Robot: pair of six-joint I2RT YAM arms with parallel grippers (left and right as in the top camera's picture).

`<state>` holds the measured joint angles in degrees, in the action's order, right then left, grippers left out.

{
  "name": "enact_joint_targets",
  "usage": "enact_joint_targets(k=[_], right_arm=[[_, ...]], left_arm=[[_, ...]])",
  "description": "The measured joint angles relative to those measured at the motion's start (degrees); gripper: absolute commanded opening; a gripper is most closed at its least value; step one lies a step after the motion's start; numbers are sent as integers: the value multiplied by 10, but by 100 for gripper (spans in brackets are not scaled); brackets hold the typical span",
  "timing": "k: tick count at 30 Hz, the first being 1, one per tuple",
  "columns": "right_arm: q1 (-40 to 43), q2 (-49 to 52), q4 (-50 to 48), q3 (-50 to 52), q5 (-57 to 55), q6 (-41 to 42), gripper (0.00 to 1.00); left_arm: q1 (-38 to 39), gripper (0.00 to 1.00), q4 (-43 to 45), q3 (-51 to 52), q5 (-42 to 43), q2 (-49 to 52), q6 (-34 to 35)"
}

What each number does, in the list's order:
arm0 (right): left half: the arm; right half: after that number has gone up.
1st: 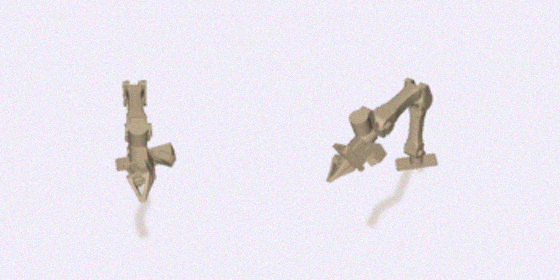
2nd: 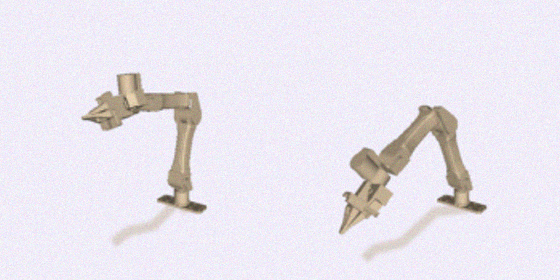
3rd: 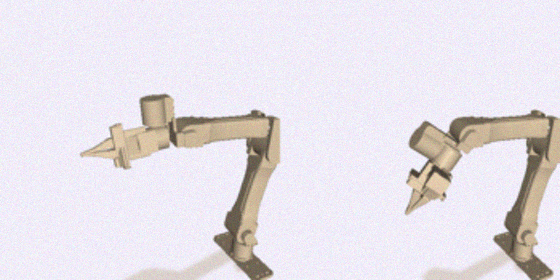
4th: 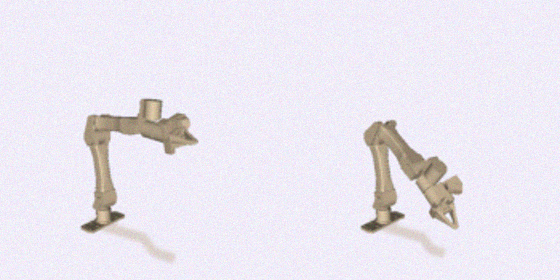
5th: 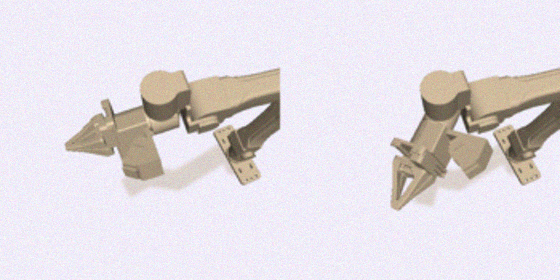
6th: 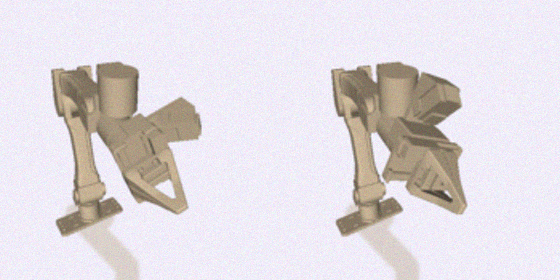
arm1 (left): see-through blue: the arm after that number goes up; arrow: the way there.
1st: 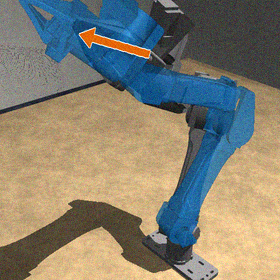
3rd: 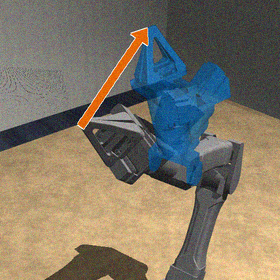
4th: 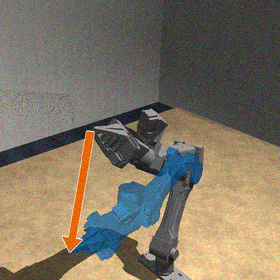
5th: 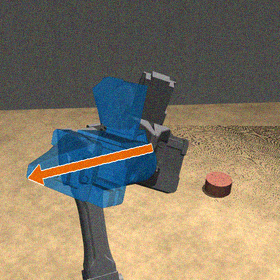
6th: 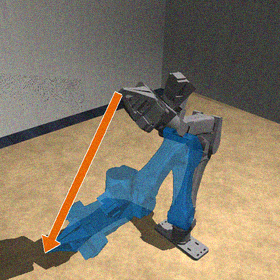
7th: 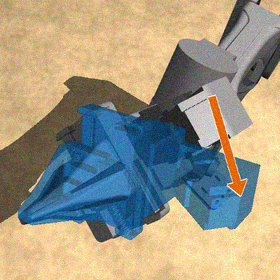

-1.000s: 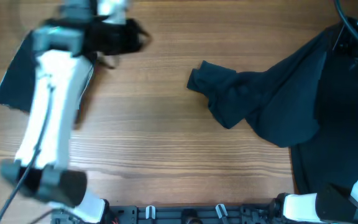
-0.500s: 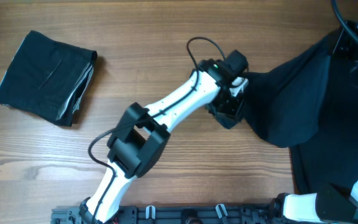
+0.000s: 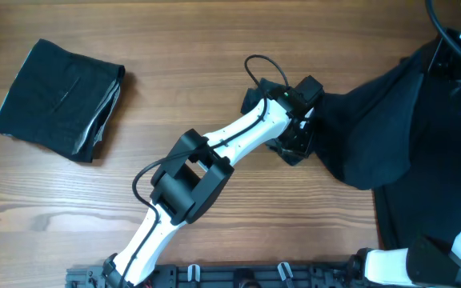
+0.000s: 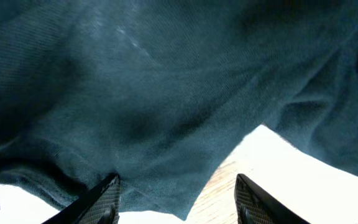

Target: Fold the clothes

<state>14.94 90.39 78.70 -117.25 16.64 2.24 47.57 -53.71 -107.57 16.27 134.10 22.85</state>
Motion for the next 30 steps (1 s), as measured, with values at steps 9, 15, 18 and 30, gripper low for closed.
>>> enact_joint_targets(k=[9,15,18,30], right_arm=[[0,0,2,0,0,0,6],[0,0,8,0,0,0,6],[0,0,9,0,0,0,5],[0,0,9,0,0,0,6]], left_arm=[[31,51,-17,0,-25,0,9],[60,52,13,11,-48,-1,17],[63,52,17,17,-84,-5,22],[63,4,24,35,-183,-12,31]])
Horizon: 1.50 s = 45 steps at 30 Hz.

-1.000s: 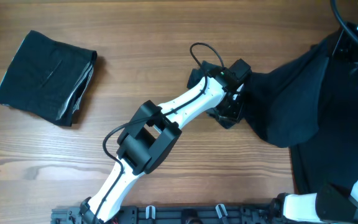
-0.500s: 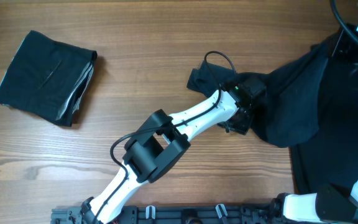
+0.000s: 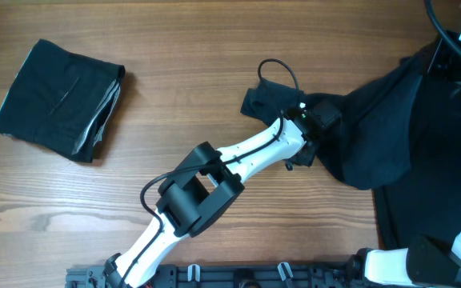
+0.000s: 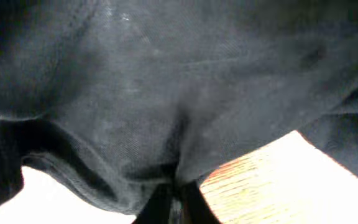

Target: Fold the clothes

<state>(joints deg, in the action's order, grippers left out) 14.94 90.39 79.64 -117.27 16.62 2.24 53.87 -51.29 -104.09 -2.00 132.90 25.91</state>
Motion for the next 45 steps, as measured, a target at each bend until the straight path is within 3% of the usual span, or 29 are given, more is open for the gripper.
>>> enact_joint_targets(k=[5,8,18,21,24,29,33,36,38,40,45], right_arm=[[0,0,0,0,0,0,4],[0,0,1,0,0,0,4],[-1,-7,0,0,31,-39,4],[-2,-26,8,0,40,-41,4],[-9,-30,-1,0,42,-41,4],[-62,8,-85,-1,37,-41,4],[-107,128,-215,0,31,-30,4],[-111,172,-383,5,27,27,4],[-111,173,-456,3,19,64,4],[-111,173,-464,-9,7,83,4],[-111,172,-364,-14,-56,83,4]], left_arm=[[-8,4,-36,2,-1,-6,-4],[-54,4,-80,14,0,-38,-27],[-392,4,-85,13,-5,-466,-93],[-460,4,-64,14,28,-542,-94],[-471,4,-52,13,55,-598,-94],[-471,4,-3,13,64,-528,-98],[-473,4,178,15,40,-382,-140],[-473,4,348,20,8,-324,-158],[-475,4,406,20,-4,-313,-162],[-477,4,417,-10,-12,-312,-163],[-483,4,308,-64,-16,-323,-169]])
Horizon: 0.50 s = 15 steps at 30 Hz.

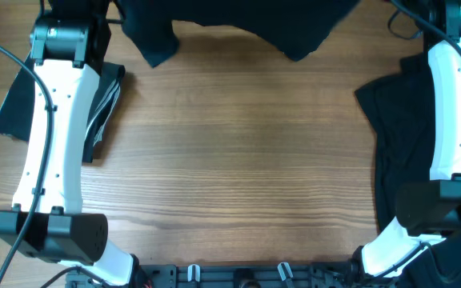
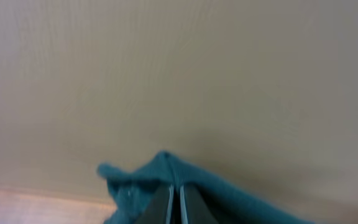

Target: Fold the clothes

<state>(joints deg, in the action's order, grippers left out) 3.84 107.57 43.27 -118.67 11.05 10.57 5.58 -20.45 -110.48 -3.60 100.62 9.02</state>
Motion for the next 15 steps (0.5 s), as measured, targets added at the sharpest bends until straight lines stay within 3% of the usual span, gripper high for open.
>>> enact_joint_targets(k=[7,9,15], right_arm=[[0,0,278,3,-57,-33,4],[0,0,335,21,-64,-34,4],[0,0,446,127,-99,-31,4]], left_arm=[[0,4,-416,-2,85,0,-2],[0,4,-480,13,116,0,-2],[23,4,-562,154,172,0,-2]])
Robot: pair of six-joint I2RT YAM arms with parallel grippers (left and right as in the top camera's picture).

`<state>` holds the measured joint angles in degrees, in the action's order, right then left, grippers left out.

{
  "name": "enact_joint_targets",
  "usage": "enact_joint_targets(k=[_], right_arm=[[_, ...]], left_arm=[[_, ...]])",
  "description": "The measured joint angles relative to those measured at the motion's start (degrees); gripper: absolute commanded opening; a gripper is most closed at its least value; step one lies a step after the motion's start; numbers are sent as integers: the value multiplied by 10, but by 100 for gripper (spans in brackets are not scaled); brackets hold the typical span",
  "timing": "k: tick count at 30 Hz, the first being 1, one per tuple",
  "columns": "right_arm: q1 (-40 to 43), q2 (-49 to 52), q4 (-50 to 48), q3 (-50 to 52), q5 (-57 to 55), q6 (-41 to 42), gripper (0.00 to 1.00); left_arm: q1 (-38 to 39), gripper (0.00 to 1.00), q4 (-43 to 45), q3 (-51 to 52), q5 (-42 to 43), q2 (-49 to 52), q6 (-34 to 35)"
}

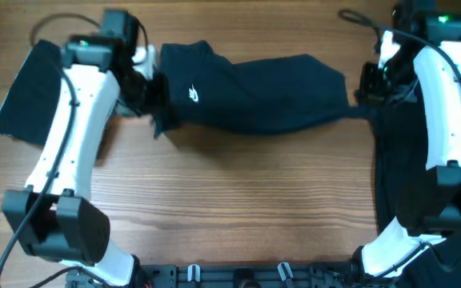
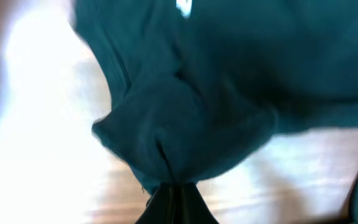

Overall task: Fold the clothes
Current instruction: 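Lower the stretched shirt flat onto the table center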

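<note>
A dark teal-black garment (image 1: 254, 96) with a small white logo (image 1: 192, 94) is stretched crosswise over the far half of the wooden table (image 1: 238, 208). My left gripper (image 1: 146, 90) is shut on its bunched left end. In the left wrist view the shut fingers (image 2: 173, 196) pinch a fold of the cloth (image 2: 229, 81), and the logo (image 2: 184, 7) shows at the top edge. My right gripper (image 1: 366, 86) is at the garment's right end, where the cloth tapers into it. A folded black garment (image 1: 22, 96) lies at the far left, partly under my left arm.
A pile of dark clothes (image 1: 398, 168) covers the table's right side under my right arm. A black rail with clips (image 1: 238, 276) runs along the near edge. Bare wood fills the middle and the near part of the table.
The garment was at the far edge of the view, held between both arms. Both grippers are now nearer the table's middle, and the garment is spread wide with its logo showing.
My left gripper stood open at the edge of the dark pile on the right of centre, then was shut on a fold of it. Later the garment was held between both arms at the far edge. It is now stretched across the table.
</note>
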<state>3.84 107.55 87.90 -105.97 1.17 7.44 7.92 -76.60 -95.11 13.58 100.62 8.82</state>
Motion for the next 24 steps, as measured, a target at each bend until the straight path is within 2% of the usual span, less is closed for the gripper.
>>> enact_joint_targets(k=[5,8,12,16,17,18,20,23,24], right_arm=[[1,-2,30,115,-57,47,4],[1,-2,-2,172,-78,71,5],[1,-2,-139,184,-86,75,9],[1,-2,-299,186,-50,44,16],[1,-2,-322,186,-38,36,19],[1,-2,-335,186,-34,33,27],[1,-2,-362,186,-24,25,79],[1,2,-363,186,-20,21,81],[1,13,-358,186,-20,21,78]], left_arm=[[54,4,-47,131,12,0,0],[61,4,-47,172,3,0,3],[40,4,72,176,-55,0,56],[16,4,243,187,-98,0,127],[13,9,293,197,-116,0,157],[12,18,330,209,-123,0,176],[12,69,368,223,-127,0,196],[12,71,374,224,-129,0,208],[12,71,345,225,-129,0,209]])
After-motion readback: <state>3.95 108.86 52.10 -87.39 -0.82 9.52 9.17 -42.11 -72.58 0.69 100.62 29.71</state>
